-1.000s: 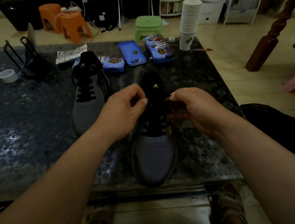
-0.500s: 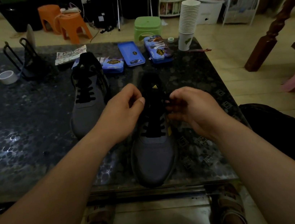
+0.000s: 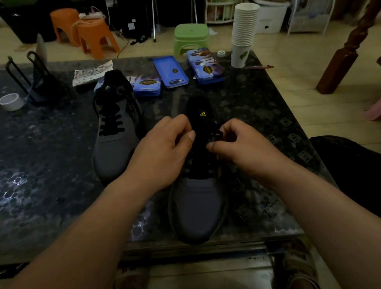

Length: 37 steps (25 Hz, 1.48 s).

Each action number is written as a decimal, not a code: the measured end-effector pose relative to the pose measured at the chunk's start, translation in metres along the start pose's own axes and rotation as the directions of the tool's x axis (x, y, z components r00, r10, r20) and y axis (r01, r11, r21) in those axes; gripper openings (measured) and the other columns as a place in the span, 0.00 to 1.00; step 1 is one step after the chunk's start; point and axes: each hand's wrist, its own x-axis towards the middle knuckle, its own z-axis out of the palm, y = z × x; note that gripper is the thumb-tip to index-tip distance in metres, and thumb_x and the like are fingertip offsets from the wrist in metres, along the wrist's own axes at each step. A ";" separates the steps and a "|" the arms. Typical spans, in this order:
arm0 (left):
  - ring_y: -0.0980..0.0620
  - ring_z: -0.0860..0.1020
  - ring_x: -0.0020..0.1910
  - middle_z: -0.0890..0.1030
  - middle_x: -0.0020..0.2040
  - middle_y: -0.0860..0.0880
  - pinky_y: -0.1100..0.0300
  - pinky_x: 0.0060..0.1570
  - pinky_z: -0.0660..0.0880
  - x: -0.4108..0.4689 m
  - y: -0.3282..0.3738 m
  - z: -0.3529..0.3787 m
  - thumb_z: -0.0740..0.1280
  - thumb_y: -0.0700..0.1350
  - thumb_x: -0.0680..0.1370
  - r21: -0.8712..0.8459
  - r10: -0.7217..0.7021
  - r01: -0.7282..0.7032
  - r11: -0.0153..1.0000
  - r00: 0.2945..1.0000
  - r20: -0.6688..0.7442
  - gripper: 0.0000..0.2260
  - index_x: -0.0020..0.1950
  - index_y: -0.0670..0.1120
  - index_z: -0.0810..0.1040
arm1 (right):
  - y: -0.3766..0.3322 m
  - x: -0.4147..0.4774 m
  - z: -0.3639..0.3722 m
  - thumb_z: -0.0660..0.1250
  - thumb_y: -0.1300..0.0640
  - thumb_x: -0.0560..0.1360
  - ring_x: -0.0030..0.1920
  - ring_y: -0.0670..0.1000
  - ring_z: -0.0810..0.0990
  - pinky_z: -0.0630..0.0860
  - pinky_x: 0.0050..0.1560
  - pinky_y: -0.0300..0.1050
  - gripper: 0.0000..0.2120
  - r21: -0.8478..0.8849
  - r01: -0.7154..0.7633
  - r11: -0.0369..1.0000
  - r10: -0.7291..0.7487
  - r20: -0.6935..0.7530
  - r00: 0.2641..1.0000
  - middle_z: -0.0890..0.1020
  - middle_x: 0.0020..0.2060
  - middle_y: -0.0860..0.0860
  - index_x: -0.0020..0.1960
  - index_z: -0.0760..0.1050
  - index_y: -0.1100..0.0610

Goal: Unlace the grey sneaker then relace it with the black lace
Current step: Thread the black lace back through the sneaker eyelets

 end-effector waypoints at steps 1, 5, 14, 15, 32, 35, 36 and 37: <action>0.49 0.74 0.40 0.73 0.39 0.52 0.51 0.39 0.71 -0.001 0.001 -0.003 0.63 0.50 0.84 0.005 0.006 -0.006 1.000 1.000 -0.009 0.08 0.46 0.51 0.69 | 0.000 0.001 0.000 0.77 0.55 0.73 0.41 0.50 0.82 0.79 0.46 0.53 0.12 -0.012 0.006 1.000 -0.006 0.001 1.000 0.83 0.41 0.50 0.49 0.76 0.55; 0.43 0.74 0.32 0.73 0.32 0.50 0.48 0.32 0.69 -0.001 0.005 -0.010 0.59 0.49 0.85 0.101 0.036 -0.033 0.994 0.999 -0.022 0.08 0.48 0.51 0.63 | -0.001 0.001 0.001 0.77 0.55 0.73 0.41 0.49 0.81 0.80 0.47 0.53 0.11 -0.036 0.017 0.999 -0.017 0.001 1.000 0.83 0.41 0.50 0.49 0.76 0.55; 0.52 0.76 0.39 0.77 0.39 0.54 0.48 0.40 0.76 -0.003 -0.004 -0.007 0.67 0.51 0.82 0.019 0.022 -0.022 1.000 1.000 -0.003 0.05 0.48 0.54 0.73 | 0.001 0.002 -0.004 0.72 0.56 0.74 0.39 0.50 0.81 0.79 0.42 0.51 0.04 -0.065 0.026 0.998 -0.026 0.008 1.000 0.83 0.40 0.52 0.48 0.78 0.52; 0.52 0.76 0.40 0.77 0.40 0.53 0.48 0.42 0.76 -0.003 -0.005 -0.008 0.67 0.50 0.81 0.013 0.024 -0.024 1.000 0.999 0.030 0.05 0.47 0.53 0.74 | 0.002 0.004 -0.005 0.70 0.56 0.74 0.39 0.52 0.81 0.78 0.42 0.53 0.03 -0.018 0.004 1.000 -0.004 -0.014 1.000 0.84 0.40 0.51 0.47 0.78 0.51; 0.58 0.79 0.40 0.80 0.40 0.56 0.53 0.42 0.79 0.010 -0.003 -0.008 0.71 0.53 0.80 0.009 -0.124 0.125 0.992 0.990 -0.071 0.06 0.47 0.53 0.79 | -0.008 0.002 -0.006 0.74 0.51 0.77 0.38 0.42 0.79 0.75 0.38 0.37 0.04 -0.271 0.239 0.933 -0.289 -0.162 0.944 0.82 0.36 0.45 0.44 0.81 0.49; 0.58 0.79 0.42 0.81 0.42 0.55 0.53 0.45 0.79 0.008 -0.003 -0.006 0.71 0.48 0.80 -0.024 -0.109 0.108 0.994 0.993 -0.035 0.03 0.50 0.53 0.78 | -0.006 0.006 -0.004 0.72 0.52 0.78 0.43 0.45 0.80 0.79 0.47 0.49 0.03 -0.386 0.294 0.874 -0.384 -0.181 0.905 0.82 0.41 0.44 0.46 0.82 0.49; 0.57 0.79 0.43 0.80 0.43 0.55 0.52 0.45 0.79 0.007 -0.004 -0.006 0.71 0.47 0.79 -0.022 -0.092 0.092 0.996 0.995 -0.031 0.04 0.50 0.53 0.78 | -0.005 0.007 -0.004 0.71 0.53 0.78 0.44 0.46 0.79 0.79 0.48 0.50 0.02 -0.421 0.308 0.853 -0.409 -0.175 0.895 0.81 0.42 0.45 0.47 0.82 0.50; 0.56 0.78 0.44 0.80 0.43 0.55 0.51 0.45 0.78 0.007 -0.003 -0.005 0.71 0.46 0.79 -0.014 -0.071 0.070 0.997 0.997 -0.033 0.04 0.49 0.53 0.77 | -0.005 0.007 -0.003 0.71 0.53 0.78 0.44 0.46 0.79 0.78 0.48 0.51 0.02 -0.458 0.316 0.831 -0.431 -0.171 0.886 0.81 0.43 0.45 0.47 0.82 0.50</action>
